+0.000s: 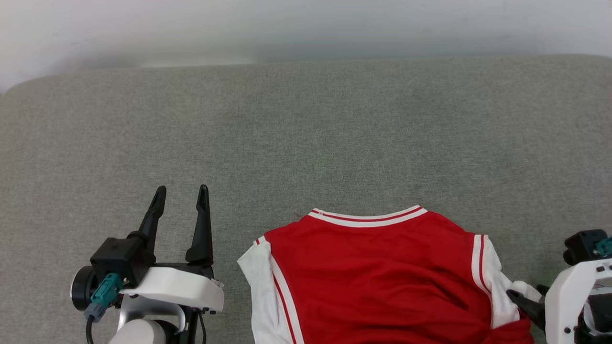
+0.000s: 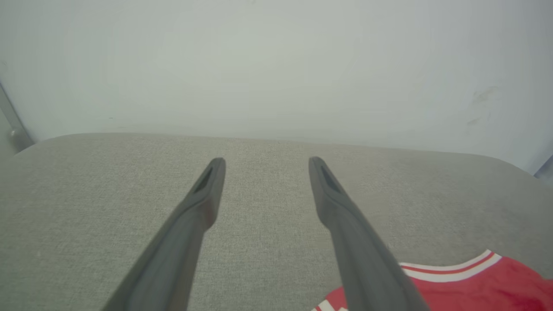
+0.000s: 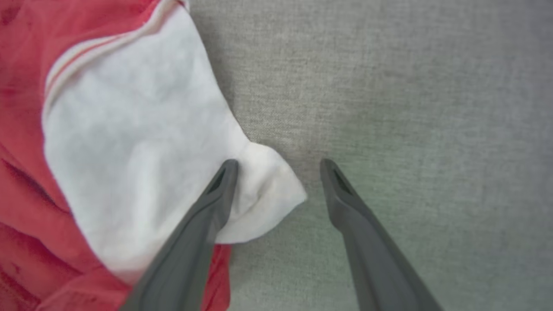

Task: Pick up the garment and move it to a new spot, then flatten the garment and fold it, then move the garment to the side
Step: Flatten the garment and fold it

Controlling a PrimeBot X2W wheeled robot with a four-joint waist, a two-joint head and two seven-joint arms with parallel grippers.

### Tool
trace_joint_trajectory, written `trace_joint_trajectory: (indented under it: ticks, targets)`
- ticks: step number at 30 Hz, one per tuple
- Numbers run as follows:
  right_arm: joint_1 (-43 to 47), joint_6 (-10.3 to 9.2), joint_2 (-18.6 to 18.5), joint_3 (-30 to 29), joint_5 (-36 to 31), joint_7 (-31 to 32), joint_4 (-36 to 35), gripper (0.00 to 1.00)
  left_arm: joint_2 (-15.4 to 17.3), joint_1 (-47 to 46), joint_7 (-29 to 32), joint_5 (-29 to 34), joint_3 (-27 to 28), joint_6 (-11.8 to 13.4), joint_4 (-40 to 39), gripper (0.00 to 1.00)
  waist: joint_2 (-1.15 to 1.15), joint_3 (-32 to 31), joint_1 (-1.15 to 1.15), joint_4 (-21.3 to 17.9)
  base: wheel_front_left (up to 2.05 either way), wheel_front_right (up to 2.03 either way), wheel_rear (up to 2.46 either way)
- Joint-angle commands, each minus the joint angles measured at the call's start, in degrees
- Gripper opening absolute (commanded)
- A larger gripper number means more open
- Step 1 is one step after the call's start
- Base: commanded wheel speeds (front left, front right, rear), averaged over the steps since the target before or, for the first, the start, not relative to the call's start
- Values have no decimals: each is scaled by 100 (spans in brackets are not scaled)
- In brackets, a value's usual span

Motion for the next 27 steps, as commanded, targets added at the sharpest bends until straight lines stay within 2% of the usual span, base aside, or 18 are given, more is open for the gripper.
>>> trace_joint_trajectory:
  ticks: [1,8,9,10,11,12,18,27]
  targets:
    - [-102,-2,-57,128,40,72,70,100,-7,-81,-42,16,8,-21,18,100,0,158,0,45,0,0,0]
    - [-64,13,45,1046,316,648,589,100,-24,-216,-80,36,7,-45,95,100,0,315,0,22,0,0,0]
    - [-98,20,56,1108,352,616,616,73,-29,-237,-87,30,3,-50,103,100,0,318,0,15,0,0,0]
    - [-177,23,40,1150,338,501,604,24,-33,-243,-94,25,-1,-56,125,100,0,299,0,6,0,0,0]
    - [-268,23,30,1134,349,394,596,0,-33,-232,-90,20,-5,-51,138,100,0,276,0,-4,0,0,0]
    - [-482,18,-60,1059,255,104,518,0,-40,-210,-92,7,-19,-52,175,100,0,220,0,-26,0,0,0]
    - [-905,-2,-301,723,-54,-555,229,0,-28,-140,-54,-20,-54,-56,239,100,0,-14,0,-62,0,0,0]
    - [-1109,-2,-265,-15,-495,-1008,81,0,-38,39,-16,-97,-79,-15,337,100,0,-357,0,-33,0,0,0]
